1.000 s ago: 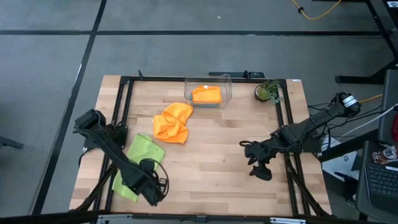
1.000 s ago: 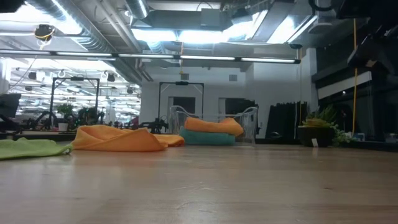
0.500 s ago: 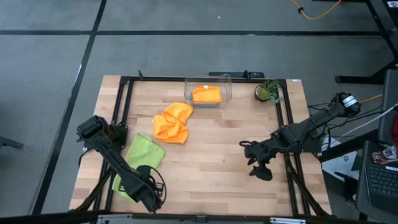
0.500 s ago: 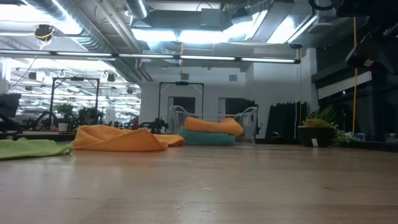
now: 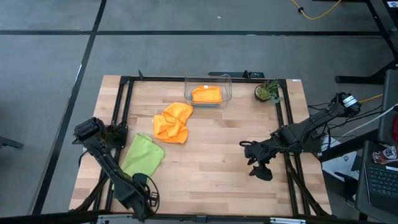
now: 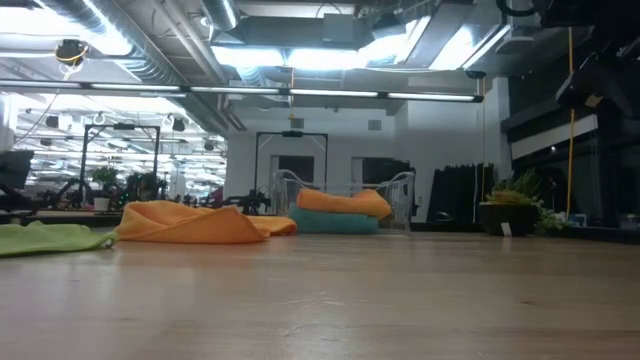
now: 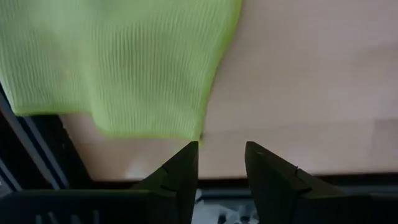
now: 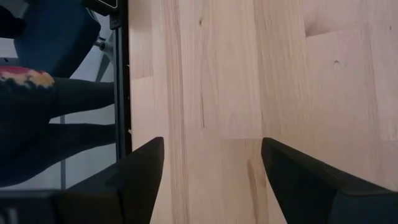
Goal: Fold microfiber towels
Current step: Fold the green microfiber cloth
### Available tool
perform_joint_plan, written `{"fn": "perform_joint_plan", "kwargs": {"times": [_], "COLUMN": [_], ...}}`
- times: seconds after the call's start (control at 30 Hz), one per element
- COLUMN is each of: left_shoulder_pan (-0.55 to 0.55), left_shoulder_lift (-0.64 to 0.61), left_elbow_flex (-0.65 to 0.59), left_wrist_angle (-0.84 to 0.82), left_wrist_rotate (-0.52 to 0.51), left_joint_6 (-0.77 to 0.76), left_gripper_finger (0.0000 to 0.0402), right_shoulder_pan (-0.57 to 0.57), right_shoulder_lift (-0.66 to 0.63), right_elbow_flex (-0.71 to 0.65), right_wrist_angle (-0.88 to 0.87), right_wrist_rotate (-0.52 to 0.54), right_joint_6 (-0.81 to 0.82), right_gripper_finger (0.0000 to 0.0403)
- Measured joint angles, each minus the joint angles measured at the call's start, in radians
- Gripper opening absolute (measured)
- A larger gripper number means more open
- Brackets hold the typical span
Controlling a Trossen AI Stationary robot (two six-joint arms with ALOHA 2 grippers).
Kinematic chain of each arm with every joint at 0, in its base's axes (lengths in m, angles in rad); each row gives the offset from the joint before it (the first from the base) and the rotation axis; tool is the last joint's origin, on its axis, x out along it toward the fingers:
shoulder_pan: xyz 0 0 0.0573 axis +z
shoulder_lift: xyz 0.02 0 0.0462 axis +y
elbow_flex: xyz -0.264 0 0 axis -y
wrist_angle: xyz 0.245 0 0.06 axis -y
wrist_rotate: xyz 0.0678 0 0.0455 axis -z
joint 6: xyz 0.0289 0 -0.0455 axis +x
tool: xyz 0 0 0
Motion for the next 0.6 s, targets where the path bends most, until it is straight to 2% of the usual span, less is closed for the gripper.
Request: {"fn": "perform_joint_plan", "kwargs": {"times": [0.13,0.43,0.6], "left_shoulder_pan": [-0.023,-0.021,-0.020], "left_shoulder_lift": [0.014,0.122,0.148], "left_elbow_flex": [0.000,0.003,0.005], "left_wrist_angle": [0.002,0.042,0.057], "left_wrist_rotate": [0.013,0.036,0.048], "left_joint_6": [-0.014,-0.013,-0.074], "left_gripper_finger": [0.0141,0.0224,0.0227], "right_shoulder_pan": [0.000,0.000,0.000], "right_shoulder_lift": [0.000,0.000,0.000], "right_elbow_flex": [0.000,0.000,0.000], "right_wrist_angle": [0.000,-0.001,-0.002], "right_wrist_rotate": [0.000,-0.002,-0.046], "right_joint_6": [0.002,0.001,0.002], "right_gripper_finger": [0.0272,0.0272,0.0272]}}
